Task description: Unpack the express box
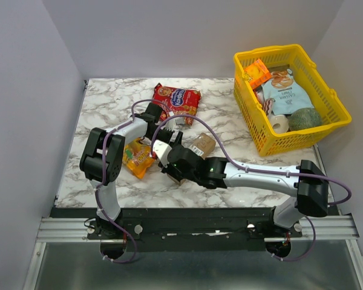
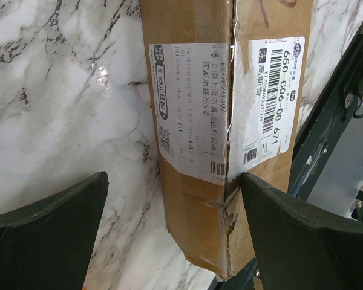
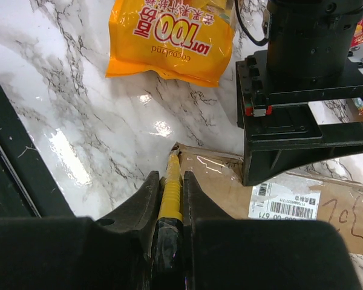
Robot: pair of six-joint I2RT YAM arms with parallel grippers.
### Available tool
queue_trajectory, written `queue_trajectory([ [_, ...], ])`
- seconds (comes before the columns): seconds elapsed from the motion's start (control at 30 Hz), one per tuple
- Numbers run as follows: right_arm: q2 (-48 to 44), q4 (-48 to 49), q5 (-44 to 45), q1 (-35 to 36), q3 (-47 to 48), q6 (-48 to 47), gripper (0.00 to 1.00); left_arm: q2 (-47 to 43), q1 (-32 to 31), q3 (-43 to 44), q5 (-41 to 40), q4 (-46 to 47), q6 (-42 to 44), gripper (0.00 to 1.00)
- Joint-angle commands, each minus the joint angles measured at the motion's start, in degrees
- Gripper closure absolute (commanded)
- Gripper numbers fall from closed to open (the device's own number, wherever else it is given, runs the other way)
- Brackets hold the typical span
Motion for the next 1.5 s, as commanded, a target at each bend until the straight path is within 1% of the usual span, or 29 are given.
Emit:
queue_trajectory([
  [0.0, 1.3, 1.4, 1.6, 0.6, 0.2, -0.7, 1.0, 1.2, -0.3, -0.9, -5.7, 2.5, 1.0, 0.02],
  [0.4, 2.0, 1.1, 1.3, 0.6, -0.4, -0.8, 1.0, 2.2, -0.3, -0.5, -5.0, 2.7, 0.5, 0.02],
  [0.57, -0.1, -2.5, 1.4, 0.6, -1.6, 0.5, 1.0, 2.2, 0.1, -0.9, -6.0, 2.7, 0.4, 0.02],
  [0.7, -3.1, -4.7, 1.3, 0.6, -5.0, 1.4, 0.99, 2.7, 0.7, -1.1, -5.9, 2.8, 0.3, 0.02],
  [0.8, -4.8, -4.5, 1.3, 0.6, -6.2, 1.0, 1.0, 2.8, 0.8, -1.0, -6.0, 2.7, 0.4, 0.02],
  [0.97, -5.9, -2.5, 0.5, 0.6, -4.3, -0.4, 1.0, 3.1, 0.8, -0.8, -5.9, 2.6, 0.3, 0.02],
  [1.47, -2.3, 2.7, 2.3, 0.5, -1.5, -2.6, 1.0, 3.7, 0.8, -0.5, -5.1, 2.6, -0.1, 0.02],
])
